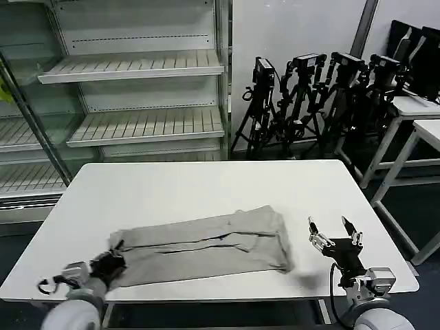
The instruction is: Fold and organize the clothes.
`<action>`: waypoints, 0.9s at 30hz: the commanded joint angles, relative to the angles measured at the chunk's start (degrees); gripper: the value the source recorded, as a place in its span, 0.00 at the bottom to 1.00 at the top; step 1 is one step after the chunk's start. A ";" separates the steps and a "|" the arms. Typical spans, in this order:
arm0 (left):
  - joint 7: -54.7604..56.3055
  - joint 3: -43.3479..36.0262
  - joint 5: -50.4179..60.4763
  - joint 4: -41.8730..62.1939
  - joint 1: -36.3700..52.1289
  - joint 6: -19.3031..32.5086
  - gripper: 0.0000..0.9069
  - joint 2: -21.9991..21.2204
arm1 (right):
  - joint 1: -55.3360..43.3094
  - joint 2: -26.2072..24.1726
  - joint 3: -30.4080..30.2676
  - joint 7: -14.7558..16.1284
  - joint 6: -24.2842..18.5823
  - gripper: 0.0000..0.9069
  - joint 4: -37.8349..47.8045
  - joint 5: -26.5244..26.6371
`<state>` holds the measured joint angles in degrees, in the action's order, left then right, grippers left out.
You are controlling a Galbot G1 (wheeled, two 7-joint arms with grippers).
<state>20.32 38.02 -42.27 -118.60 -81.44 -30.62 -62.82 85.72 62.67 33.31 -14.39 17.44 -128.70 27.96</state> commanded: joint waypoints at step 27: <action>5.91 -17.25 -42.53 -2.97 17.36 -1.88 0.02 -15.61 | 0.24 1.45 -1.02 -0.36 0.14 1.00 0.26 -1.76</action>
<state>25.23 34.41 -82.34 -126.71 -71.42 -32.56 -67.32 86.05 63.91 32.51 -14.78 17.63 -128.63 26.46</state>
